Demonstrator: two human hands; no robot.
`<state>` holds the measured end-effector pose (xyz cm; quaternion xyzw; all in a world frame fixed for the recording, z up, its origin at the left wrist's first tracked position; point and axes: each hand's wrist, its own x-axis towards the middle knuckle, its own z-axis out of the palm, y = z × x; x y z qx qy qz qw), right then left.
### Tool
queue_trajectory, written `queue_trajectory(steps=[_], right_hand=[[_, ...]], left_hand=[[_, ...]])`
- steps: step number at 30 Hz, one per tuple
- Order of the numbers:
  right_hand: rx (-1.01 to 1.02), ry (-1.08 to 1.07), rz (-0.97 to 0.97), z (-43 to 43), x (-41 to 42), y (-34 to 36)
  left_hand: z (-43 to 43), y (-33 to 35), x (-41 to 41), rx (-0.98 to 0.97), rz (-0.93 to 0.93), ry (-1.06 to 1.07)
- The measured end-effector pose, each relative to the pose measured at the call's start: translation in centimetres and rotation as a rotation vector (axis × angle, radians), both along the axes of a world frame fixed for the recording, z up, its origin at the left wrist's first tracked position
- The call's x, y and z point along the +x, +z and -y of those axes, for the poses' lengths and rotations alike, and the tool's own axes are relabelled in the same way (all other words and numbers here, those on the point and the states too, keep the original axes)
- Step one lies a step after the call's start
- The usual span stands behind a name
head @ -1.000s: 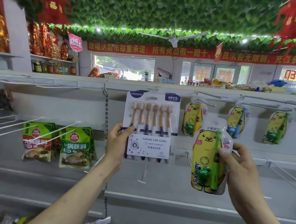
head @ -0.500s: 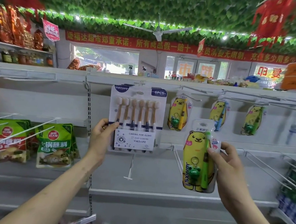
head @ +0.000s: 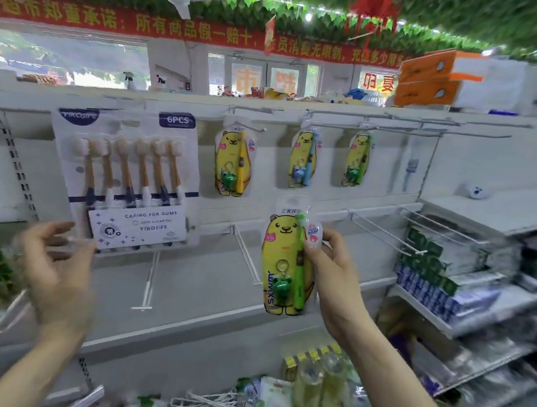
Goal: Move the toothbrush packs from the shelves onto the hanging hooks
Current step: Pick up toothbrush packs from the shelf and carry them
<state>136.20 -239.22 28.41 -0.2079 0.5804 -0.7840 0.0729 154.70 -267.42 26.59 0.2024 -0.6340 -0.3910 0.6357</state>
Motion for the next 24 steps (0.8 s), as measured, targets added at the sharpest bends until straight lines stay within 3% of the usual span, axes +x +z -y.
queue_trajectory(steps=[7,14,24], right_hand=[[-0.037,-0.009,-0.014,-5.9,-7.1,0.1],[-0.027,0.065,-0.074,-14.0,-18.5,2.1],[-0.087,0.115,-0.172,-19.6,-28.7,5.7]], left_hand=[[-11.8,-0.7,-8.8,-0.25,0.293,-0.424],[-25.5,1.2,-24.9,-0.152,0.472,-0.694],[-34.0,5.0,-36.6,-0.01,0.359,-0.636]])
